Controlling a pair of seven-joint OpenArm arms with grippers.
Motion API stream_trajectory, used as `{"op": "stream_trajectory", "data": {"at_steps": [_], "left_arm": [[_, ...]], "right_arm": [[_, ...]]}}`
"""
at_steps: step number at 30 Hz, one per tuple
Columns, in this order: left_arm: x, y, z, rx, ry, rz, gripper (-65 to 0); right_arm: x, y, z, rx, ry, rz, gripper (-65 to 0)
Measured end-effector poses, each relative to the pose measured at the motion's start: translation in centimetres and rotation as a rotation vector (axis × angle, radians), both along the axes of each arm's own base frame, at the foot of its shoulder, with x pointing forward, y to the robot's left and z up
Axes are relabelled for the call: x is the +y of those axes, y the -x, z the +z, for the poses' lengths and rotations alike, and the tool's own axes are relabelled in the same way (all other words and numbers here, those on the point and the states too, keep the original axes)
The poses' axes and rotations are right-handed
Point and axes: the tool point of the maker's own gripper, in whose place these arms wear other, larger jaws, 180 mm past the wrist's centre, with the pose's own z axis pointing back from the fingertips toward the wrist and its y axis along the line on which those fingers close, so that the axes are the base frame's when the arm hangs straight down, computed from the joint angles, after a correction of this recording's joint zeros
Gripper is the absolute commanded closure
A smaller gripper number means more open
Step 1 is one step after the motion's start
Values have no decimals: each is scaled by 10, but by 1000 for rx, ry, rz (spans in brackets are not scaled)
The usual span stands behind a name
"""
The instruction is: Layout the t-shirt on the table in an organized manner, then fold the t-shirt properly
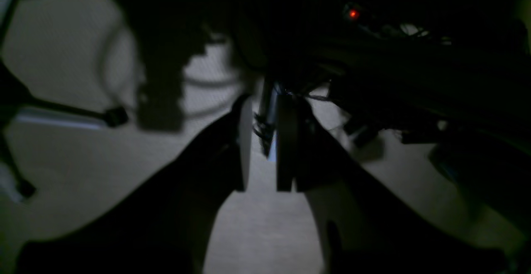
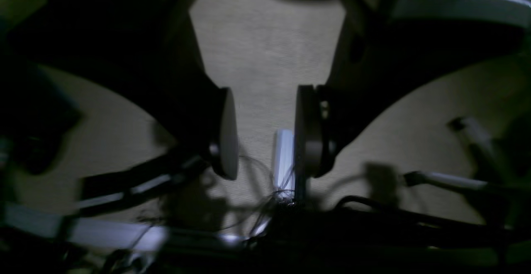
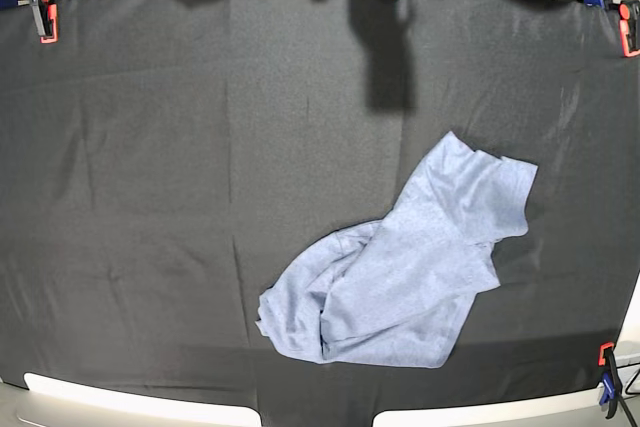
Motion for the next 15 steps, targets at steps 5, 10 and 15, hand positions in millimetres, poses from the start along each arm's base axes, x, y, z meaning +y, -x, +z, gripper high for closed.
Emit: {"op": "stream_trajectory", "data": {"at_steps": [5, 10, 15], "left_arm": [[1, -25, 12, -67, -5, -19, -95], [0, -27, 13, -71, -4, -23, -95], [0, -27, 13, -71, -4, -22, -95]], "right_arm": [[1, -21, 7, -55, 1, 3, -216], [2, -20, 7, -53, 1, 0, -216], [2, -20, 7, -55, 3, 5, -216]]}}
